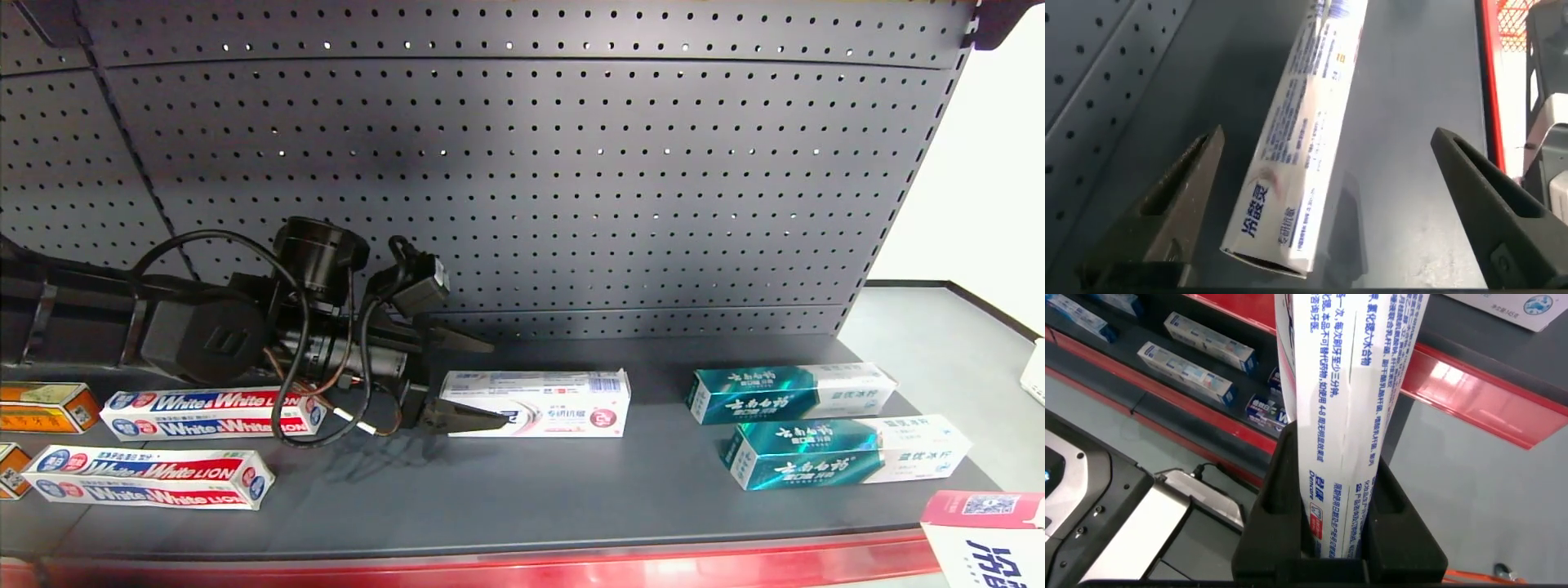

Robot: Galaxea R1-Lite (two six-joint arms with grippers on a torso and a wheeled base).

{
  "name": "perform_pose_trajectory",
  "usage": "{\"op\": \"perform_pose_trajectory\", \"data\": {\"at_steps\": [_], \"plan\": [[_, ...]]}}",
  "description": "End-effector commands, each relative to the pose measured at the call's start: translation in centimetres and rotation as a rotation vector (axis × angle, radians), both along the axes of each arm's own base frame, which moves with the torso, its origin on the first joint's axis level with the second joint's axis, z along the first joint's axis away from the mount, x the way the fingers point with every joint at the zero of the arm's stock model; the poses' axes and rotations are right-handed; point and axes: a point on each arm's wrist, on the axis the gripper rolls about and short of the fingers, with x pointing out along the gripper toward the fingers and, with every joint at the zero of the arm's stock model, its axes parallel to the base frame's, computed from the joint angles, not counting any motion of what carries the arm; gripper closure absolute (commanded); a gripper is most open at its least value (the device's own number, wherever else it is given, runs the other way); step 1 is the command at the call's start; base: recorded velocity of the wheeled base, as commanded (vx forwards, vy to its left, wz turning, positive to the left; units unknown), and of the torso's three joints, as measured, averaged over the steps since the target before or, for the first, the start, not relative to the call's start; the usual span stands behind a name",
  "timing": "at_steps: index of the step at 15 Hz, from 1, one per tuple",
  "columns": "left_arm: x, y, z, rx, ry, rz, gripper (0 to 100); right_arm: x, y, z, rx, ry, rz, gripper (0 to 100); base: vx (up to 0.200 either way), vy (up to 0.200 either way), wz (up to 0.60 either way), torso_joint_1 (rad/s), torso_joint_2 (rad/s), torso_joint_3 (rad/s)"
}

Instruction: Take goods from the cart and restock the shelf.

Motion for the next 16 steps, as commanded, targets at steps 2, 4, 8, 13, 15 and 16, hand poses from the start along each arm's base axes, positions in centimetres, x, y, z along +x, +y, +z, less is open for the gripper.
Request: {"op": "perform_pose_trajectory", "data": {"at_steps": [2,4,8,13,15,16], "plan": [[0.1,-0.5,-0.6,-0.023,0.023,-0.050,0,0.0,0.0,0.0,0.000,-0.003,0.001,100,0.000,0.000,0.00,0.000,0.00,0.000],[0.1,-0.7,-0.6,-0.026,0.019,-0.059,0,-0.1,0.0,-0.1,0.002,-0.004,0.000,100,0.000,0.000,0.00,0.000,0.00,0.000],[0.3,-0.5,-0.8,-0.023,0.018,-0.055,0,-0.1,0.0,0.0,0.001,-0.006,0.001,100,0.000,0.000,0.00,0.000,0.00,0.000],[0.6,-0.6,-1.6,-0.013,0.051,-0.054,0,-0.1,0.0,-0.1,0.002,-0.006,0.000,100,0.000,0.000,0.00,0.000,0.00,0.000],[0.6,-0.5,-1.1,0.005,0.087,-0.052,0,-0.1,0.0,-0.3,0.000,0.002,0.002,100,0.000,0.000,0.00,0.000,0.00,0.000],[1.0,-0.6,-0.9,0.015,0.085,-0.061,0,-0.1,0.0,-0.5,0.000,0.008,0.003,100,0.000,0.000,0.00,0.000,0.00,0.000]]}}
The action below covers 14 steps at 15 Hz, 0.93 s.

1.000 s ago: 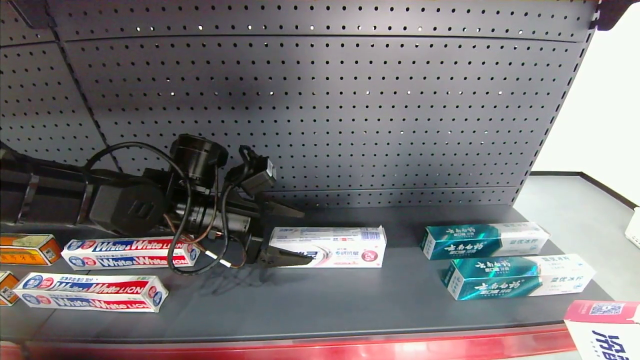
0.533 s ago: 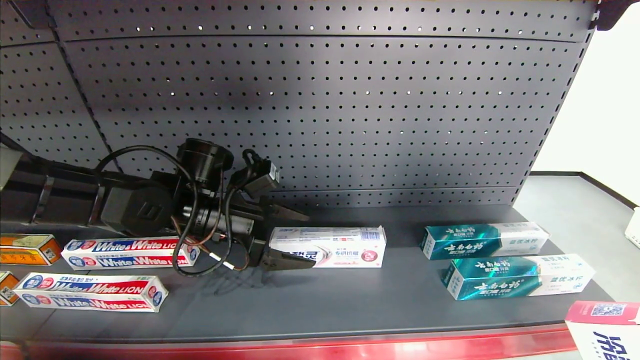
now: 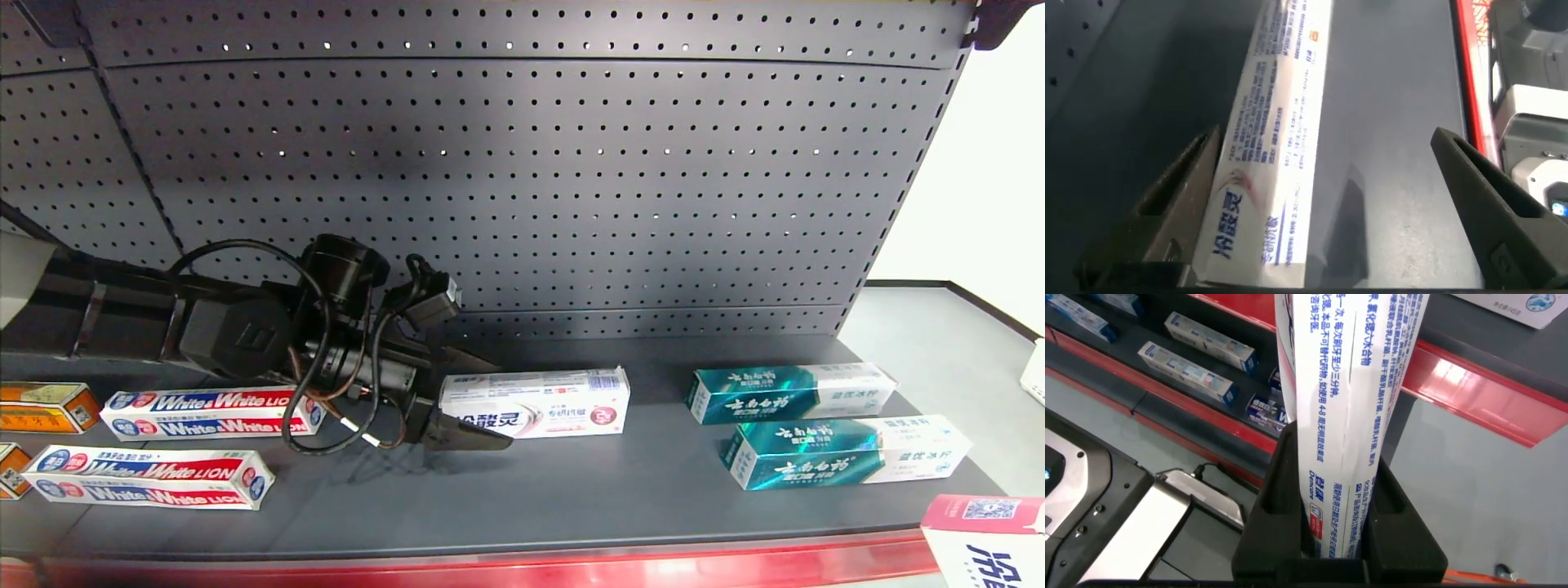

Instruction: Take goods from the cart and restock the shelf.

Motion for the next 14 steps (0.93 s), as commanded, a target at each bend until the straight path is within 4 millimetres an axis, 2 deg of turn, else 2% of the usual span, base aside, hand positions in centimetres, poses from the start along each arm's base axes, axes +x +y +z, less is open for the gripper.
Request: {"op": "perform_pose_trajectory", "data": {"at_steps": [1,4,14], "plan": [[1.0,0.0,0.5,0.010,-0.015,-0.006,0,0.0,0.0,-0.2,0.000,0.003,0.001,100,0.000,0.000,0.00,0.000,0.00,0.000],[2.0,0.0,0.1,0.034,-0.024,-0.027,0,-0.2,0.0,-0.3,0.000,0.000,0.000,100,0.000,0.000,0.00,0.000,0.00,0.000],[2.6,-0.5,-1.0,0.075,-0.017,-0.011,0,-0.2,0.0,-0.6,-0.001,0.006,0.000,100,0.000,0.000,0.00,0.000,0.00,0.000]]}}
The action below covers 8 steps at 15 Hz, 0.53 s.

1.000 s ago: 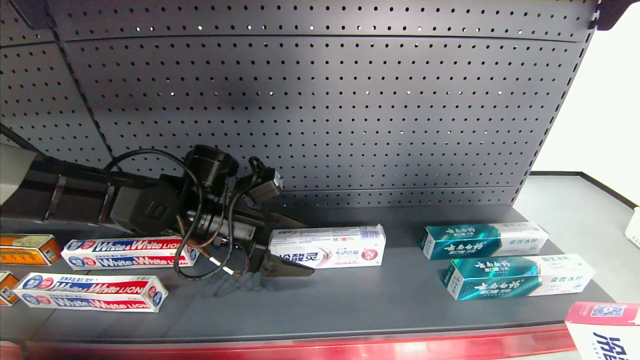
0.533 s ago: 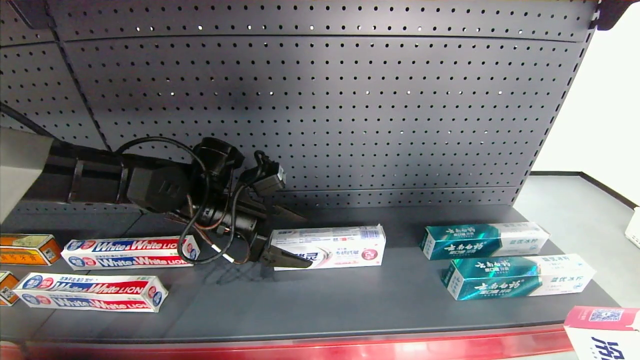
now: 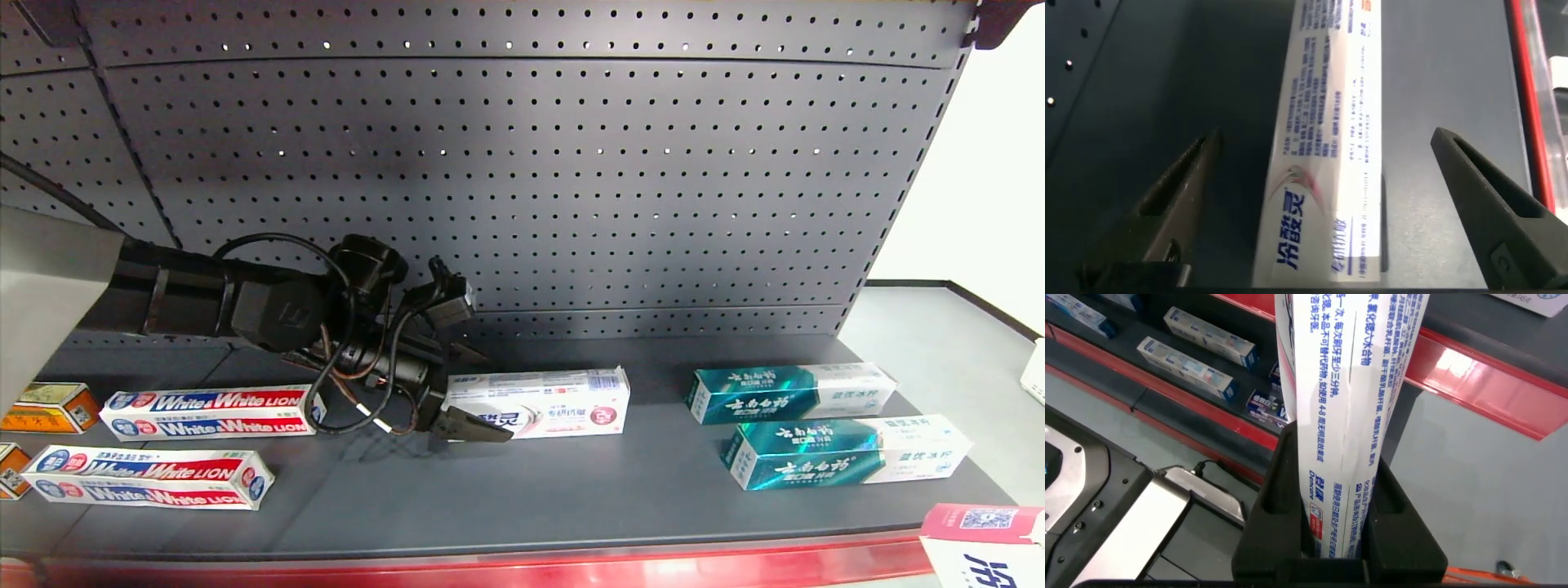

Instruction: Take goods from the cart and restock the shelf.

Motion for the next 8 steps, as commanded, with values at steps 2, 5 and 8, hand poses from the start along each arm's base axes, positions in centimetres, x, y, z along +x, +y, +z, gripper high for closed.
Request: {"op": "perform_pose_trajectory", "data": {"at_steps": [2,5,8], "plan": [[0.33,-0.04,-0.29,0.022,-0.004,0.017,0,-0.01,0.00,-0.08,0.001,0.003,0.000,100,0.000,0.000,0.00,0.000,0.00,0.000],[0.42,-0.07,-0.43,0.023,-0.003,0.018,0,-0.14,-0.04,-0.20,0.016,0.004,-0.008,100,0.000,0.000,0.00,0.000,0.00,0.000],[0.45,-0.13,-0.47,0.027,-0.005,0.019,100,-0.14,-0.04,-0.24,0.014,0.004,-0.007,100,0.000,0.000,0.00,0.000,0.00,0.000]]}}
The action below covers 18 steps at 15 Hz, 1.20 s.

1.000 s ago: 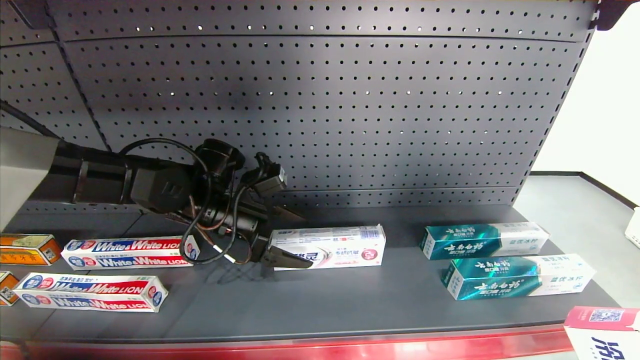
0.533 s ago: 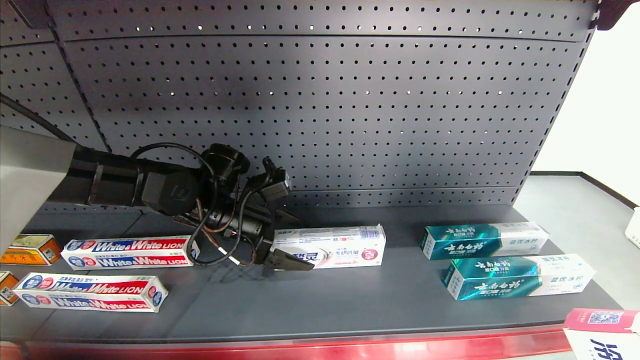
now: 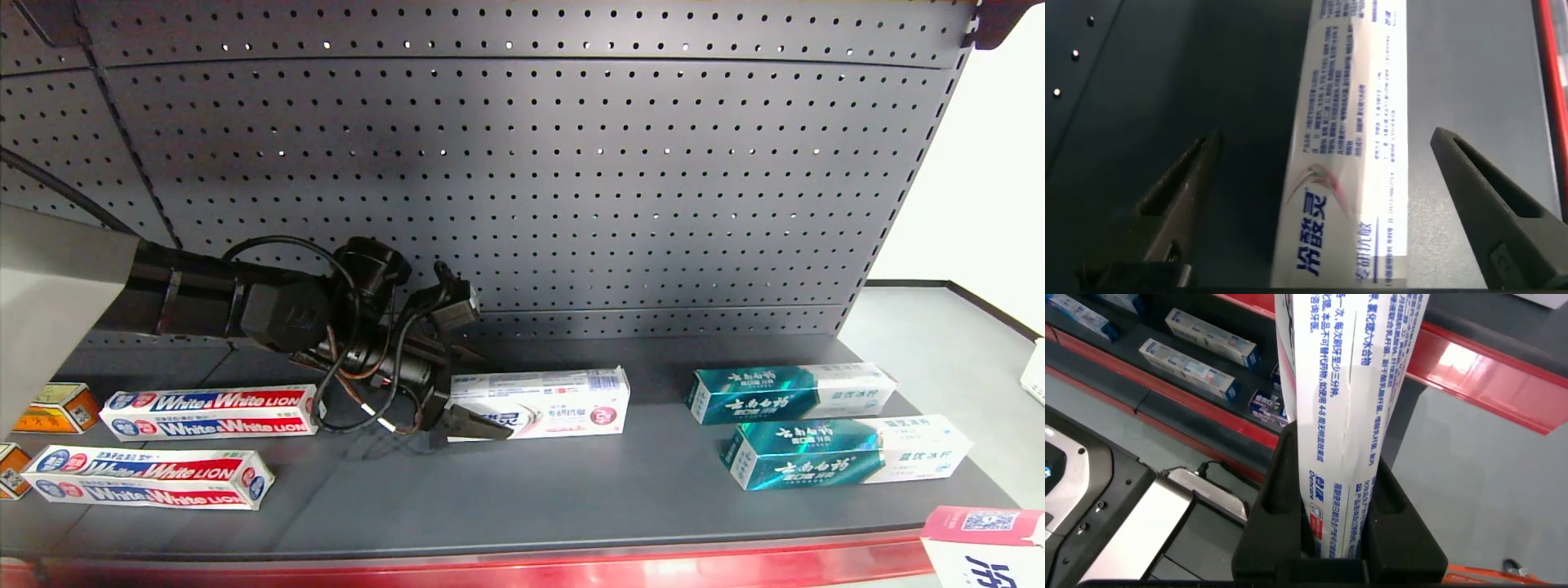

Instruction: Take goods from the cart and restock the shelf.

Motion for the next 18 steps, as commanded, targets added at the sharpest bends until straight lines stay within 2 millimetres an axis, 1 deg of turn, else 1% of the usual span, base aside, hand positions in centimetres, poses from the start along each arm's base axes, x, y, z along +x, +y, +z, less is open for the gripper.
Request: {"op": "perform_pose_trajectory", "data": {"at_steps": [1,8,10,12,13,14,16,18], "plan": [[0.0,0.0,-0.1,0.014,-0.001,0.009,100,0.0,0.0,0.0,0.001,0.000,0.000,100,0.000,0.000,0.00,0.000,0.00,0.000],[-0.3,-0.2,-0.2,0.027,-0.006,0.005,100,0.0,0.0,0.0,-0.001,-0.001,0.002,100,0.000,0.000,0.00,0.000,0.00,0.000],[-0.7,-0.5,-0.2,0.027,-0.005,-0.009,100,0.0,0.0,0.0,0.000,0.001,0.002,100,0.000,0.000,0.00,0.000,0.00,0.000],[-1.5,-0.3,0.0,0.032,-0.012,-0.020,100,0.0,0.0,0.0,0.001,0.000,0.002,100,0.000,0.000,0.00,0.000,0.00,0.000],[-2.2,-0.2,0.0,0.037,-0.006,-0.027,100,0.0,0.0,0.0,0.001,-0.002,0.000,100,0.000,0.000,0.00,0.000,0.00,0.000],[-2.4,-0.2,0.0,0.039,-0.010,-0.033,100,0.0,0.0,0.0,0.001,-0.003,0.000,100,0.000,0.000,0.00,0.000,0.00,0.000],[-3.8,0.3,-0.1,0.049,-0.004,-0.045,100,0.0,0.0,0.1,0.002,-0.006,0.000,100,0.000,0.000,0.00,0.000,0.00,0.000],[-4.8,0.6,-0.1,0.053,0.008,-0.048,100,0.0,0.0,0.1,0.002,-0.005,0.000,100,0.000,0.000,0.00,0.000,0.00,0.000]]}}
